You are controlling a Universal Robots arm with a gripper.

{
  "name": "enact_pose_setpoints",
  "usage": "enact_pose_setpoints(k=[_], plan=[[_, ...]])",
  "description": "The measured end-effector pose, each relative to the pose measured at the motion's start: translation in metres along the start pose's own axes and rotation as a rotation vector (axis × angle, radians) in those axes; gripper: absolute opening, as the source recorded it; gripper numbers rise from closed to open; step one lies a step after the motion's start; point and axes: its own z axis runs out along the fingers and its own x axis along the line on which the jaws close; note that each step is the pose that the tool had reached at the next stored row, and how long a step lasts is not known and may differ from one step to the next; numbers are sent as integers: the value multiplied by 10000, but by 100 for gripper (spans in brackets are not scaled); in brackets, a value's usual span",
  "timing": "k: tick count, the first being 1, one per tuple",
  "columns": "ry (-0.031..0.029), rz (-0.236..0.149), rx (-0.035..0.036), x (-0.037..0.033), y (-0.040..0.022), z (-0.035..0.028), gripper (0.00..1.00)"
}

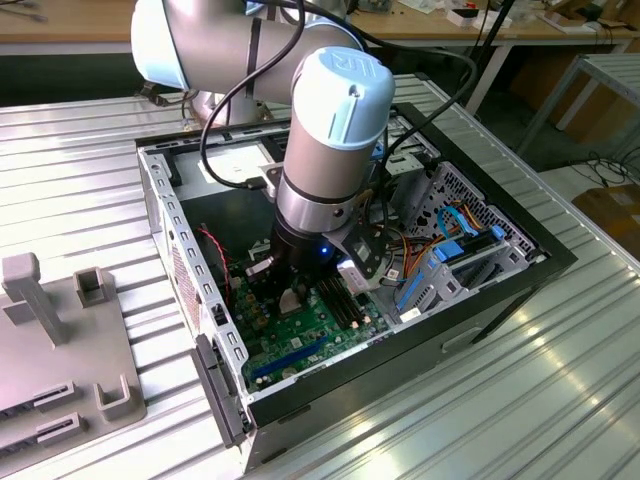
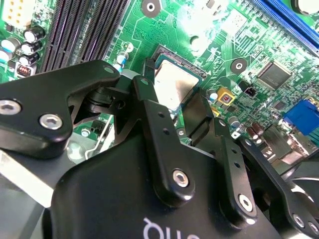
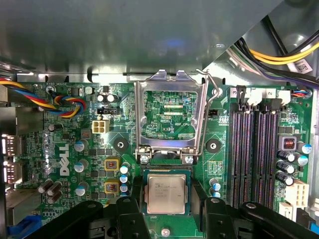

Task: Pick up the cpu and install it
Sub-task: 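Place the cpu into insertion slot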

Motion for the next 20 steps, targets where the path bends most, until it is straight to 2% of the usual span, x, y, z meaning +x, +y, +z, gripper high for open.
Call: enact_pose_setpoints(k=[7, 17, 19, 20], plan=[[1, 9, 3, -1, 0, 28, 47], [1, 13, -1, -7, 0, 32, 47], [-10, 9, -8, -13, 1, 36, 49], [-4, 10, -8, -13, 1, 35, 54]])
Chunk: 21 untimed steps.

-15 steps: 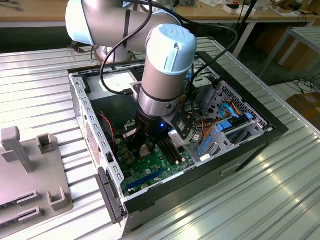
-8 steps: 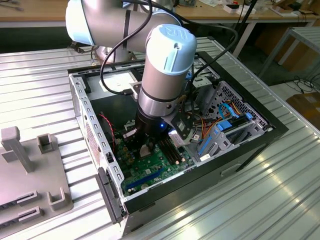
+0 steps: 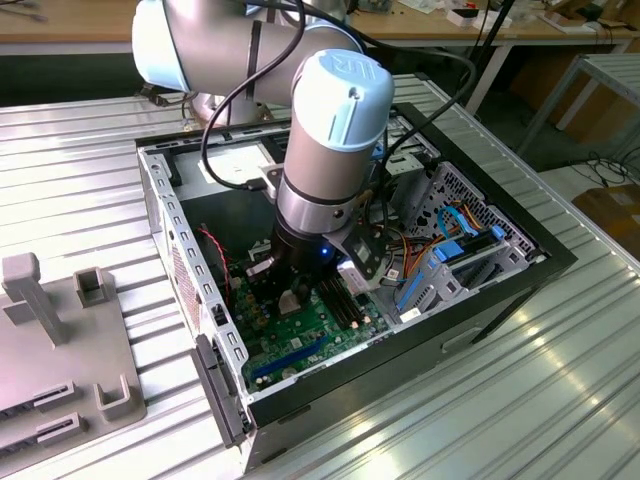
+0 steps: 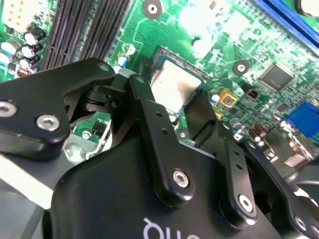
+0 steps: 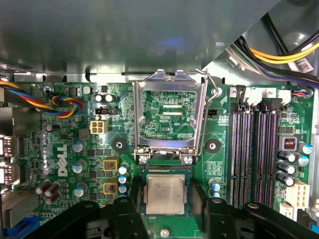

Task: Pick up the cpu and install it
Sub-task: 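Place the cpu into insertion slot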

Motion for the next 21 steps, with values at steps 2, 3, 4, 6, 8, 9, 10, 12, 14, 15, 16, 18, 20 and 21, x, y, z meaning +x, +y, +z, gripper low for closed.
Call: enact_pose_setpoints(k=[2, 3, 4, 6, 8, 9, 10, 12, 14, 15, 16, 18, 20, 21], plan=[[3, 2, 5, 0, -1, -2, 54], [3, 3, 5, 0, -1, -2, 54], [4, 3, 6, -1, -1, -3, 54], [6, 3, 7, -5, -2, -3, 54], [7, 3, 9, -14, -2, -4, 54], [6, 4, 9, -18, -2, -4, 54], [5, 4, 8, -20, -2, -4, 54], [4, 3, 7, -23, -2, -3, 54], [5, 3, 7, -25, -2, -4, 54], [5, 3, 7, -26, -2, -3, 54], [5, 3, 7, -26, -2, -3, 54], [6, 3, 8, -29, -2, -3, 54], [4, 16, 8, -33, -2, -2, 54], [5, 27, 7, -35, -2, -1, 54]])
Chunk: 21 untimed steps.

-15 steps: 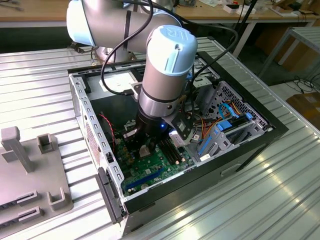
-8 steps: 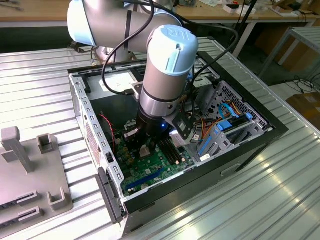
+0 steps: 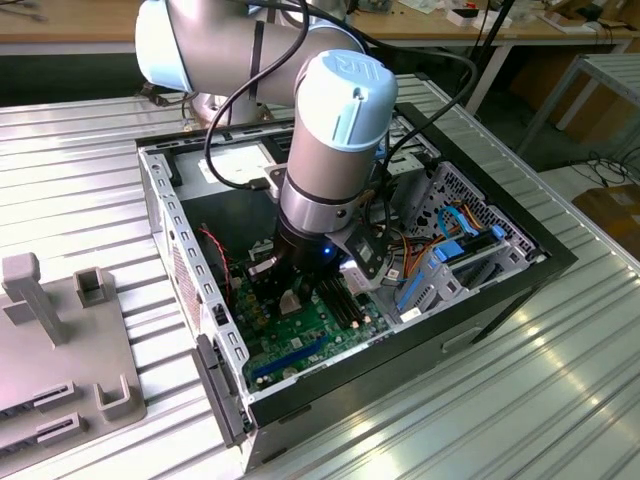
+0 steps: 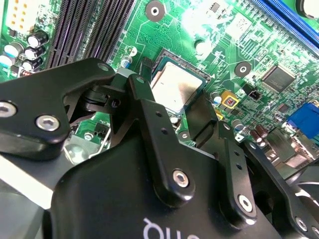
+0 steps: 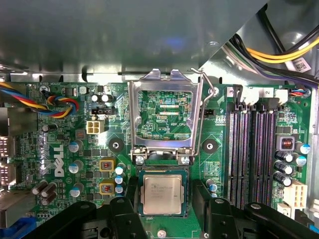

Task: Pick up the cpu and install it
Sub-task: 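Place the cpu into insertion slot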

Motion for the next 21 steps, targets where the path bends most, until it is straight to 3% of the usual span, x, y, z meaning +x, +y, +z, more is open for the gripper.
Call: enact_pose_setpoints(k=[12, 21], plan=[[-11, 23, -4, -2, 0, -50, 54], [-15, 22, -2, 1, -1, -14, 54]])
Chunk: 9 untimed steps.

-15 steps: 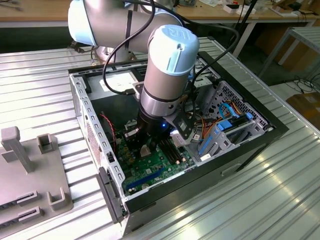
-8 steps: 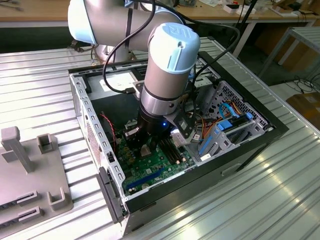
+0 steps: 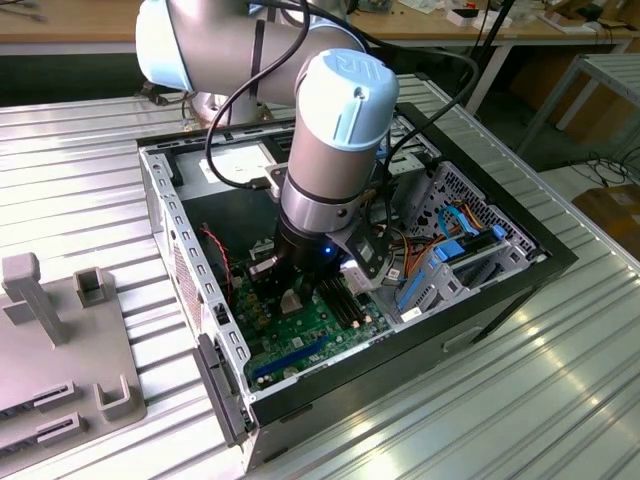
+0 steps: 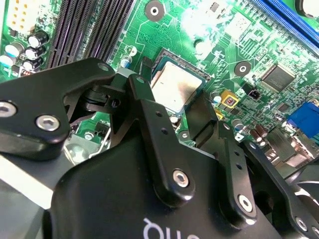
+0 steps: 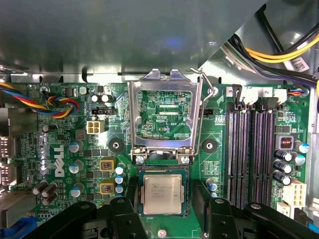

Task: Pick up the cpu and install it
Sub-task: 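Place the cpu into insertion slot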

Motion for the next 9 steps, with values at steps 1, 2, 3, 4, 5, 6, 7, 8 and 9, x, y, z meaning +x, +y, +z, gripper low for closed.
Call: enact_pose_setpoints(k=[1, 2, 3, 4, 5, 6, 7, 8, 9], plan=[[-1, 1, -2, 2, 1, 1, 54], [-2, 2, -2, 4, 1, 2, 54], [-2, 1, -4, 9, 1, 2, 54], [-2, 0, -4, 13, 1, 2, 54], [-1, 0, -4, 18, 1, 2, 54], [-1, 0, -3, 19, 1, 2, 54], [-1, -1, -3, 19, 1, 2, 54], [-1, -1, -3, 19, 1, 2, 54], [-2, 1, -3, 20, 1, 2, 54]])
